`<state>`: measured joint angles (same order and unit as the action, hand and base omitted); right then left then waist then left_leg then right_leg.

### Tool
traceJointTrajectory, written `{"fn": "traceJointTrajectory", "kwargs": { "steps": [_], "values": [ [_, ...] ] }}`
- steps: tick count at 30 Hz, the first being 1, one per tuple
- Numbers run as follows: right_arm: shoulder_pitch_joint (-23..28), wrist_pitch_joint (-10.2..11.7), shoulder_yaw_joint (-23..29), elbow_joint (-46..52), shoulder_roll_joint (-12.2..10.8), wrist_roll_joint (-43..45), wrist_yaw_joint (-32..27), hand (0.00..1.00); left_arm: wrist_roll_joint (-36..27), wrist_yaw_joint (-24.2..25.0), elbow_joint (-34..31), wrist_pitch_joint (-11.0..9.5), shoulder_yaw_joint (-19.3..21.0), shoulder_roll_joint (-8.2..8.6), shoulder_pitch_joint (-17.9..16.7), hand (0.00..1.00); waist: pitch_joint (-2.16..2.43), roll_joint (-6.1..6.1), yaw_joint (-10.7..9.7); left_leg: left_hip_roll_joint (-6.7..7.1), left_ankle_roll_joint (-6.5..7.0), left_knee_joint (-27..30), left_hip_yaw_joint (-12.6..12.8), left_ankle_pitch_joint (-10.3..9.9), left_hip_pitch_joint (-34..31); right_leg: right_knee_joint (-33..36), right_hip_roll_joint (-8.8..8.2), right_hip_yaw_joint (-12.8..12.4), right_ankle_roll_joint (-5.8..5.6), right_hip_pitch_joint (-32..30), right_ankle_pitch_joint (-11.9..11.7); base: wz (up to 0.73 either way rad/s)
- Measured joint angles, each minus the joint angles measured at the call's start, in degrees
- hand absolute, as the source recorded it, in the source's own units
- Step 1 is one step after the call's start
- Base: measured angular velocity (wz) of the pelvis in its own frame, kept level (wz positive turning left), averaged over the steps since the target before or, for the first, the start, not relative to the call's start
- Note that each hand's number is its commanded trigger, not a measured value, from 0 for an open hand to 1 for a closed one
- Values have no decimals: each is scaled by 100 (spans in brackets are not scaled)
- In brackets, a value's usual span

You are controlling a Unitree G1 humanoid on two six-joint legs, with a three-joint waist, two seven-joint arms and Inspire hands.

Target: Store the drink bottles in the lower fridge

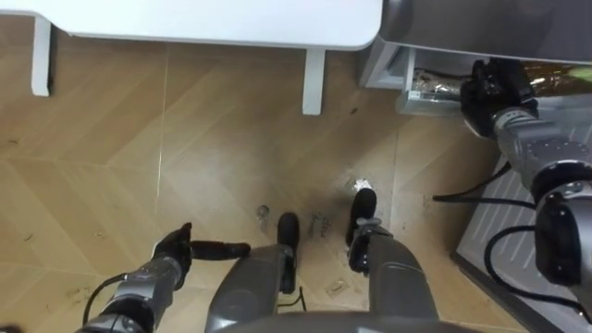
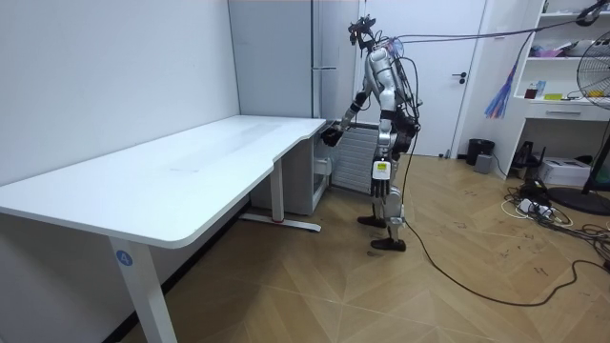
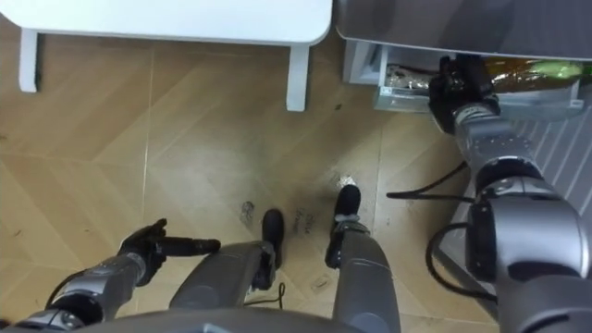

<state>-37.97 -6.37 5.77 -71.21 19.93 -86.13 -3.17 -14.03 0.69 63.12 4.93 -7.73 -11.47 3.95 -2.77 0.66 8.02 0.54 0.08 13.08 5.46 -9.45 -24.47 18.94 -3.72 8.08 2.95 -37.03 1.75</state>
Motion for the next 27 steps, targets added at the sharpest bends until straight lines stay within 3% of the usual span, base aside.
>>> {"fn": "traceJointTrajectory", "kwargs": {
  "steps": [4, 5, 6, 8, 14, 27],
  "values": [
    [-109, -77, 0, -8, 6, 75, -81, 100, -73, -18, 148, 5, -48, -167, -22, 0, -4, 29, -3, 14, 0, 26, -7, 0, 7, 51, -22, 15, 0, 1, 0, 2],
    [-109, -102, 0, -8, 6, 88, -86, 58, -79, -27, 226, 20, -53, -190, -24, 0, -5, 30, -4, 19, 0, 37, -6, 0, 7, 60, -25, 14, 0, 1, 0, 0],
    [-109, -125, 0, -9, 7, 105, -101, 0, -85, -52, 288, 99, -77, -249, -72, 0, -5, 30, -5, 26, 0, 48, -6, 0, 7, 71, -28, 9, 0, 1, 0, 0],
    [-109, -127, 0, -11, 7, 113, -117, 0, -77, -89, 363, 149, -161, -324, -166, 0, -5, 30, -2, 30, 1, 58, -6, 0, 6, 78, -35, 9, 0, 1, 0, 0],
    [-108, -127, -7, -17, 6, 112, -158, 0, 129, -164, 452, 390, -331, -298, -362, 0, -5, 30, 10, 23, 11, 74, -3, 6, -2, 80, -43, -4, 9, 1, -4, 0],
    [-109, -129, -18, -17, 10, 181, -222, 0, 127, -304, 416, 421, -490, -292, -362, 0, -12, 48, -26, 23, 11, 87, 27, 6, -6, 89, -49, -10, 10, 2, -5, 0]
  ]
}}
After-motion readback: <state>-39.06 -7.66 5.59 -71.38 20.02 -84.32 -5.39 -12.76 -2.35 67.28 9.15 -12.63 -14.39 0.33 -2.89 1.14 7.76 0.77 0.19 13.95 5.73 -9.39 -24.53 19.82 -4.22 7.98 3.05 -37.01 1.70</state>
